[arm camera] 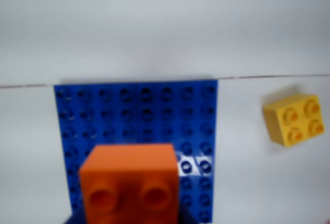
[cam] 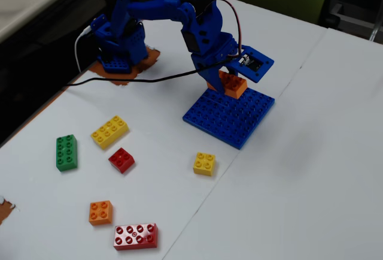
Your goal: Pick up the 2x4 orange block and go up the 8x8 blue block.
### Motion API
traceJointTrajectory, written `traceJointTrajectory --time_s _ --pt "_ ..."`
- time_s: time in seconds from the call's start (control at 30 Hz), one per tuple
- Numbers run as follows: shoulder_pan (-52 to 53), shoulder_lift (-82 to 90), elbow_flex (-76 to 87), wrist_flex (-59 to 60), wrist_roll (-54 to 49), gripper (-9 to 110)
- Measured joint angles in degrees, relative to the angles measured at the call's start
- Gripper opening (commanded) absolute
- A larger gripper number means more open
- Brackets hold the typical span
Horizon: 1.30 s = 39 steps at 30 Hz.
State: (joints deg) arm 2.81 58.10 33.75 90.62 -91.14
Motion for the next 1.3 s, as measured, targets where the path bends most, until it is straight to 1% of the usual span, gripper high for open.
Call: traceJointTrajectory --time_s 1.3 --pt "0.00 0.00 0.00 1.23 0.00 0"
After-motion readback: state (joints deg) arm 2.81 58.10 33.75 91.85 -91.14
